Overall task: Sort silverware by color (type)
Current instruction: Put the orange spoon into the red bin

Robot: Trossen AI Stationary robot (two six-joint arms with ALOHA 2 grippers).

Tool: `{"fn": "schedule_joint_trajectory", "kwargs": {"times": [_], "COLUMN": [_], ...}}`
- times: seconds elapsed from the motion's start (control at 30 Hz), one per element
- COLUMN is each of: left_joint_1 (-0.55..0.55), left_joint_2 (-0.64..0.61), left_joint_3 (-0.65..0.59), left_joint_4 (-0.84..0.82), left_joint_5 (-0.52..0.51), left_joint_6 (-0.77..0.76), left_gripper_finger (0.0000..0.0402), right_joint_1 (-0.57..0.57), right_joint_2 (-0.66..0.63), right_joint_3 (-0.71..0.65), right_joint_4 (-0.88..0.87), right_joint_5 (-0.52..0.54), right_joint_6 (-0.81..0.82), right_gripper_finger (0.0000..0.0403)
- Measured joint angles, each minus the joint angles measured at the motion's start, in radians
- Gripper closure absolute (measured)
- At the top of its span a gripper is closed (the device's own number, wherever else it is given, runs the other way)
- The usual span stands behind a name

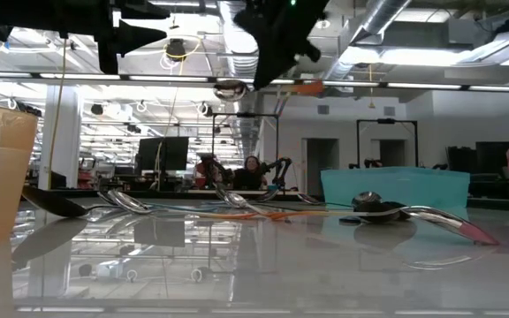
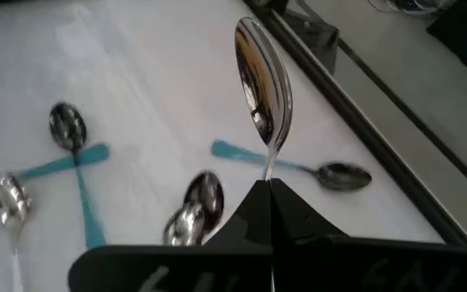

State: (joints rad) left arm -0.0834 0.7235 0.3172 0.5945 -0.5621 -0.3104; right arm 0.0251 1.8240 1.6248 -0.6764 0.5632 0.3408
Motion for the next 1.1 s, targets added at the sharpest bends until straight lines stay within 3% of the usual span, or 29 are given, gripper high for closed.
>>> {"fn": "schedule_joint_trajectory", "kwargs": {"times": [0.2,0.3,0.53,0.73,1.0,1.1], "left_joint_1": [0.000,0.000,0.000,0.001,0.030,0.035], "left_joint_2": [0.000,0.000,0.000,0.001,0.010,0.010], "left_joint_3": [0.000,0.000,0.000,0.000,0.000,0.000], "left_joint_4": [0.000,0.002,0.003,0.003,0.000,0.002], "left_joint_5": [0.000,0.000,0.004,0.000,0.000,0.000], "left_joint_6": [0.000,0.000,-0.008,-0.005,0.002,0.002], "left_gripper_finger": [0.0245,0.0245,0.0245,0.0245,0.0245,0.0245], "right_joint_1": [0.102,0.165,0.348,0.596,0.850,0.914], "right_joint_2": [0.000,0.000,0.000,0.000,0.017,0.030], "right_joint_3": [0.053,0.061,0.061,0.061,0.033,0.033], "right_joint_4": [-0.119,-0.194,-0.587,-0.883,-0.895,-0.895], "right_joint_5": [0.026,0.092,0.112,-0.001,-0.203,-0.235], "right_joint_6": [0.104,0.196,0.640,1.158,1.656,1.784], "right_gripper_finger": [0.0401,0.0401,0.0401,0.0401,0.0401,0.0401]}}
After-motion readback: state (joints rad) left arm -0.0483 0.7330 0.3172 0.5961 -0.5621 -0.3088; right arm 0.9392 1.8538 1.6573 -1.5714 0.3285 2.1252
